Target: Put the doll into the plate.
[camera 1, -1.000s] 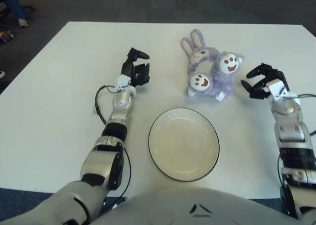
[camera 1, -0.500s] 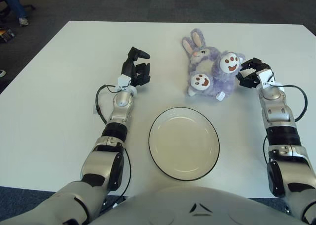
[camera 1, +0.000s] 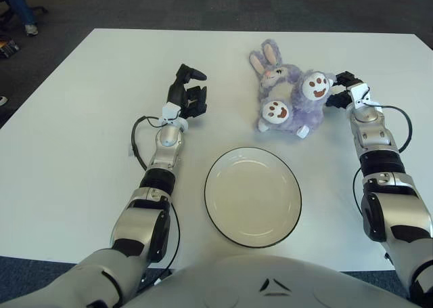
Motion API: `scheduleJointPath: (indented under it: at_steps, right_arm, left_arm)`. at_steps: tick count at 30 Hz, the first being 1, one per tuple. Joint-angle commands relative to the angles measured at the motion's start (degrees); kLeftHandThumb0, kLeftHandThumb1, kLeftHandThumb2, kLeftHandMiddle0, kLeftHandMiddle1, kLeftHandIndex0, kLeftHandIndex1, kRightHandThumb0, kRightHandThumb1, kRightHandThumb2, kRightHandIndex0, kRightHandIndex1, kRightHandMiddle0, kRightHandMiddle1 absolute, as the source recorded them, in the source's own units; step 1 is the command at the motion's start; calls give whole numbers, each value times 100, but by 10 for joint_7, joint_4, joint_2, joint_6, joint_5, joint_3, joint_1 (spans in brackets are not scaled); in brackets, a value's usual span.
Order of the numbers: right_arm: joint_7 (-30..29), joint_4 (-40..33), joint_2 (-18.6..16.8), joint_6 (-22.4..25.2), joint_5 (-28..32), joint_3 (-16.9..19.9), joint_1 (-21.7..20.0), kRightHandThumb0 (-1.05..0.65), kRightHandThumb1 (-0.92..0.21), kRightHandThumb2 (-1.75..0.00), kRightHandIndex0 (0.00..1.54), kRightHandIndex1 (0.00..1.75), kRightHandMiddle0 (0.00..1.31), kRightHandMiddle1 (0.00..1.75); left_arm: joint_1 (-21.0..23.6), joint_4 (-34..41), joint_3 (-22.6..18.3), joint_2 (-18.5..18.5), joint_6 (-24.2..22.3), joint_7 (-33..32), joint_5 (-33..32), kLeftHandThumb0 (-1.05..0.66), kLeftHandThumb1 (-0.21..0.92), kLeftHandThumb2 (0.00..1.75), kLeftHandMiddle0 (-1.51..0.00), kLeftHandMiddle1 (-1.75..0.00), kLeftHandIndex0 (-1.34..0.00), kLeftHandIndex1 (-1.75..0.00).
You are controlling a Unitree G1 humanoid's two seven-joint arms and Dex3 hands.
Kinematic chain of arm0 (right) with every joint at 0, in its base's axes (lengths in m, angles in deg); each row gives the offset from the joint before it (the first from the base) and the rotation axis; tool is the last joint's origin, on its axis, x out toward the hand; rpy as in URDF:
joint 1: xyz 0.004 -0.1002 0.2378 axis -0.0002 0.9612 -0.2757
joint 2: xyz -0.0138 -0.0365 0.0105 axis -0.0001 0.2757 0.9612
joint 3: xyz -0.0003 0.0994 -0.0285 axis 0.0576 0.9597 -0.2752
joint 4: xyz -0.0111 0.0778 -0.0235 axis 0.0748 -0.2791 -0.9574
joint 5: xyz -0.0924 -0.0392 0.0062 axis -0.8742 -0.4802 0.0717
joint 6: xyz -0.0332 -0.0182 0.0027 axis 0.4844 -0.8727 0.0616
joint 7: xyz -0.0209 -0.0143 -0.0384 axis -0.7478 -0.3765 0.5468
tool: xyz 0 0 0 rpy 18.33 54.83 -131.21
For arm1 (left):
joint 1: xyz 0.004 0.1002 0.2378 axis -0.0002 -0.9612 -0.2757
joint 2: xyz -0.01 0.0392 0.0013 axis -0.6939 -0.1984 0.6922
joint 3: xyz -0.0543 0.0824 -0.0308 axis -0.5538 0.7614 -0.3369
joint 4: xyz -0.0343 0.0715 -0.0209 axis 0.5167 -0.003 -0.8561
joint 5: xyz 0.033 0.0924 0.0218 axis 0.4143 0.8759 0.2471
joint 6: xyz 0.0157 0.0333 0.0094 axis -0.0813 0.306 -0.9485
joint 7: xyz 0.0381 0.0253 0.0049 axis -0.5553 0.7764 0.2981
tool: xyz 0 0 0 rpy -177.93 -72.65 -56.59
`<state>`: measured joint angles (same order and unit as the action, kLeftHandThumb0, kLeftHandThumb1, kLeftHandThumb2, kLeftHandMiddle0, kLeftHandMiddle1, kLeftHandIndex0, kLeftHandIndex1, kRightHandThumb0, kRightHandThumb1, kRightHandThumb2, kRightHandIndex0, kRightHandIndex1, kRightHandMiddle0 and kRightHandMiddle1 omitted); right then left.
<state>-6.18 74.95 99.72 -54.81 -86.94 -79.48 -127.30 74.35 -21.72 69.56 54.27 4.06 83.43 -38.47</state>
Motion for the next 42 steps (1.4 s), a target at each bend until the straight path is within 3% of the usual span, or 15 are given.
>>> scheduleJointPath:
  at_steps: [1, 18, 22, 42]
  right_arm:
    - [19, 49, -6, 2, 18, 1, -6, 0, -92, -42, 33, 147, 21, 166]
    - [51, 173, -20, -42, 50, -6, -69, 0, -92, -40, 39, 150, 19, 159]
    - [63, 195, -23, -47, 51, -9, -81, 0, -90, -41, 34, 152, 29, 154]
    - [98, 210, -32, -81, 58, -21, -81, 0, -76, -62, 37, 155, 35, 154]
  left_arm:
    - [-38, -20, 4, 3, 4, -1, 7, -37, 73, 78, -114, -175, -30, -175]
    - [-44, -10, 4, 11, -1, -4, 5, -37, 73, 78, -112, -175, -30, -175]
    - [-45, -9, 4, 11, -3, -5, 7, -37, 73, 79, -111, -175, -30, -175]
    - [-51, 2, 6, 12, -13, -1, 9, -37, 74, 77, -110, -175, -29, -175]
